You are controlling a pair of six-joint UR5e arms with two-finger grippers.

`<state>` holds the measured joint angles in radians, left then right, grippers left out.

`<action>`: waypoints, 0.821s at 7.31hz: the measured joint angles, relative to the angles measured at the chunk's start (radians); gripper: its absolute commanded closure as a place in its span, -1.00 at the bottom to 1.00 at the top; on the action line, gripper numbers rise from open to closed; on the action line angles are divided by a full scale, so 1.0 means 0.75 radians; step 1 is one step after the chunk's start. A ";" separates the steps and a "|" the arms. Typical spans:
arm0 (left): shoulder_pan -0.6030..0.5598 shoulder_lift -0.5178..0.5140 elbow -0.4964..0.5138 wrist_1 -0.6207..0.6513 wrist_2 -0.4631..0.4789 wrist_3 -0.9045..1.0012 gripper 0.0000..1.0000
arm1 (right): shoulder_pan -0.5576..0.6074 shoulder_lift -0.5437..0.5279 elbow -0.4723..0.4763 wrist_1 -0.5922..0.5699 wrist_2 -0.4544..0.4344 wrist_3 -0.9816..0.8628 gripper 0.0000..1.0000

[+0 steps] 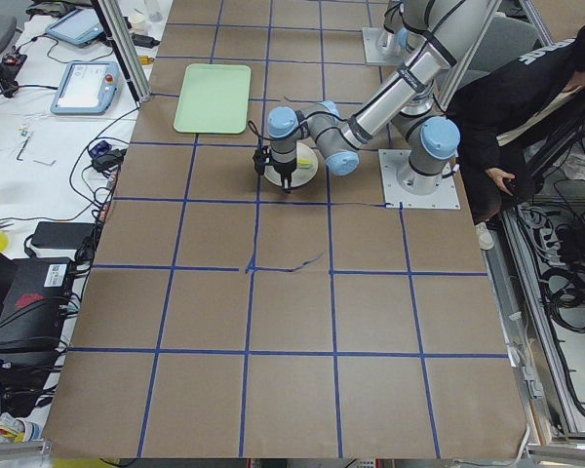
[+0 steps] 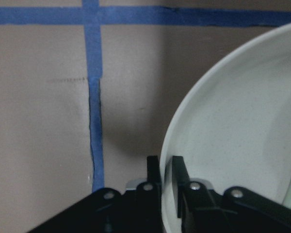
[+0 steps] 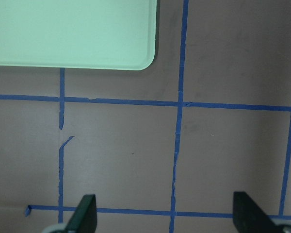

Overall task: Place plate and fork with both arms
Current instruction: 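Close the left gripper on the white plate's rim, then carry the plate with the left gripper onto the green tray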

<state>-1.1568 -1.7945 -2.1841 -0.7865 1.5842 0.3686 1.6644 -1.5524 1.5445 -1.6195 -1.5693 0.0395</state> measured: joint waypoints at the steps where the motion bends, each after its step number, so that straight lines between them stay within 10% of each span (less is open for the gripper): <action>1: 0.000 0.003 0.002 -0.003 -0.003 0.003 1.00 | 0.000 0.000 0.000 0.000 0.000 0.000 -1.00; 6: -0.110 -0.067 0.342 -0.293 -0.456 -0.090 1.00 | 0.000 0.002 -0.001 -0.002 -0.002 -0.001 -1.00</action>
<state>-1.2396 -1.8451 -1.9275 -1.0060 1.2421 0.3009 1.6644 -1.5511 1.5439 -1.6208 -1.5708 0.0390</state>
